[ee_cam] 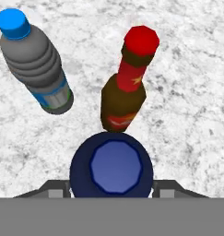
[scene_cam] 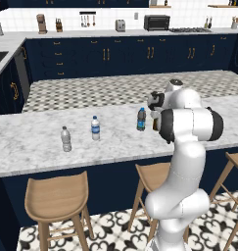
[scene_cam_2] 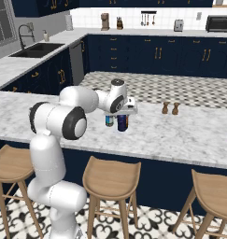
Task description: Move the plastic bottles in the middle to the plastics group, and the glass bottles in the middle to the glass group.
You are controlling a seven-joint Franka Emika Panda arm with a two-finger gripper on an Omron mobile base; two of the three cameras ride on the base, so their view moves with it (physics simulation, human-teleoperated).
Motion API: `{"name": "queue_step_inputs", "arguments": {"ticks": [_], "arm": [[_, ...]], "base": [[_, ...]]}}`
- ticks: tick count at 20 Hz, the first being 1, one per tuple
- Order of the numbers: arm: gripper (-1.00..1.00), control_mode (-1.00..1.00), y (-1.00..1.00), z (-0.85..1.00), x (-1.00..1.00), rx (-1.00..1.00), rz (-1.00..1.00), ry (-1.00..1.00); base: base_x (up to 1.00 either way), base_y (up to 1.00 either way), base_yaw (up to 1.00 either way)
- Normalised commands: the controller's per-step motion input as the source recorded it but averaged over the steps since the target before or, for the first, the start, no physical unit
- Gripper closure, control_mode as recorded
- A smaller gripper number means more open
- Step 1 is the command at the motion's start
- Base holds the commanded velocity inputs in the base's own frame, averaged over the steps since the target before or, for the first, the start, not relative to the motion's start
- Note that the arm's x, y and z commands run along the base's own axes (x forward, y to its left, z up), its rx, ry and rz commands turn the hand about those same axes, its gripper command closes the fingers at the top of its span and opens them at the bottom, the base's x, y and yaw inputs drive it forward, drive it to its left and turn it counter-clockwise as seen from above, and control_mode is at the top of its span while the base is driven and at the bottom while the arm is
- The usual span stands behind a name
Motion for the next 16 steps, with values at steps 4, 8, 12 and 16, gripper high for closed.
{"name": "queue_step_inputs", "arguments": {"ticks": [4,8,12,16], "arm": [[1.00,-1.00,0.36,0.26,-0.19,-0.01,0.09,0.01],[1.00,-1.00,0.41,0.08,-0.31,0.00,0.12,0.01],[1.00,-1.00,0.28,0.00,-0.42,0.03,0.06,-0.01],[1.00,-1.00,0.25,0.00,-0.43,0.05,0.08,-0.01]], "base": [[0.00,0.00,0.00],[0.00,0.00,0.00],[0.00,0.00,0.00],[0.00,0.00,0.00]]}}
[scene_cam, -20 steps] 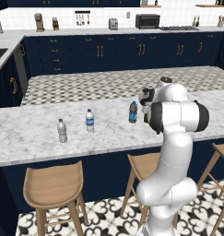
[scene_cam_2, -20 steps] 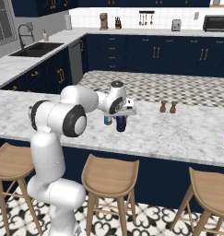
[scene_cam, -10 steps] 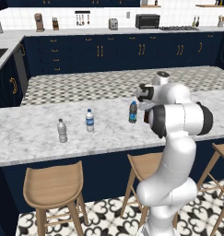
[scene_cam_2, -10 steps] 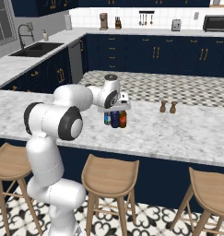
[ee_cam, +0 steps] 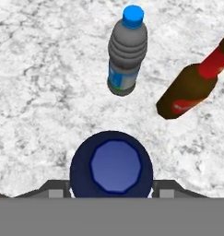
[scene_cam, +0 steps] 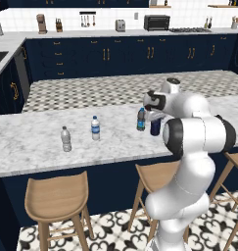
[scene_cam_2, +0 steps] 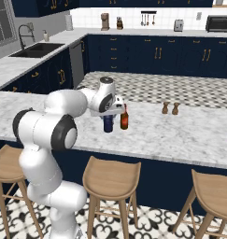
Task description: Move the plastic bottles in the middle to the plastics group, and the glass bottles in the middle to the glass group.
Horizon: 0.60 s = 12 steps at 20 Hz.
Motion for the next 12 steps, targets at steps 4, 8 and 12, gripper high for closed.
{"name": "queue_step_inputs", "arguments": {"ticks": [4,8,12], "arm": [[1.00,-1.00,0.35,0.00,-0.38,0.02,0.07,-0.02],[1.00,-1.00,0.53,0.01,-0.05,0.00,0.01,-0.01],[1.00,-1.00,0.65,0.00,0.00,0.00,0.00,0.00]], "base": [[0.00,0.00,0.00],[0.00,0.00,0.00],[0.00,0.00,0.00]]}}
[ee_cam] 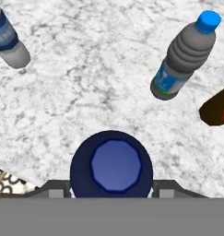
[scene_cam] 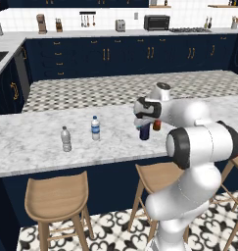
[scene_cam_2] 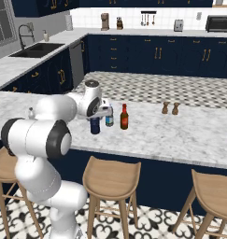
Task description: Move the plastic bottles in the middle to the plastics group, and the glass bottles in the middle to the glass group.
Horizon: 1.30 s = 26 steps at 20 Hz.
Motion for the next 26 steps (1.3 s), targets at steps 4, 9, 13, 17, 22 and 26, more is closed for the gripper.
{"name": "queue_step_inputs", "arguments": {"ticks": [4,9,13,17,22,26], "arm": [[1.00,-1.00,0.69,0.01,0.00,0.00,0.02,0.00],[1.00,-1.00,0.66,0.04,0.00,0.00,0.07,0.00],[1.00,-1.00,0.65,0.06,0.00,0.00,0.08,0.00],[1.00,-1.00,0.59,0.02,0.00,0.00,0.06,0.00],[1.00,-1.00,0.37,0.00,0.00,0.00,0.00,0.00],[1.00,-1.00,0.33,0.00,0.00,0.00,0.00,0.00]], "base": [[0.00,0.00,0.00],[0.00,0.00,0.00],[0.00,0.00,0.00],[0.00,0.00,0.00],[0.00,0.00,0.00],[0.00,0.00,0.00]]}}
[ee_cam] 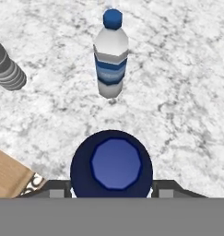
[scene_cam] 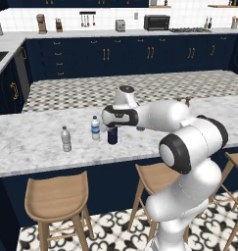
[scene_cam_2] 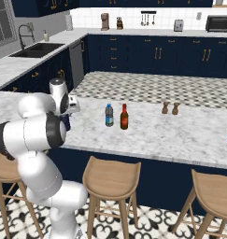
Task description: Move the plastic bottles in the middle to the plastics group, and the glass bottles in the middle to the glass group.
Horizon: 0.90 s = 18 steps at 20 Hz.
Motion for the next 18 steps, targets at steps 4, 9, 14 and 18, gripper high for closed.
{"name": "queue_step_inputs", "arguments": {"ticks": [4,9,14,18], "arm": [[1.00,-1.00,0.13,-0.06,0.00,0.00,0.00,-0.02],[1.00,-1.00,0.00,-0.01,0.00,0.00,-0.08,-0.10],[1.00,-1.00,0.00,0.00,0.00,0.02,-0.09,-0.10],[1.00,-1.00,0.00,-0.02,0.00,0.03,-0.04,-0.06]], "base": [[0.00,0.00,0.00],[0.00,0.00,0.00],[0.00,0.00,0.00],[0.00,0.00,0.00]]}}
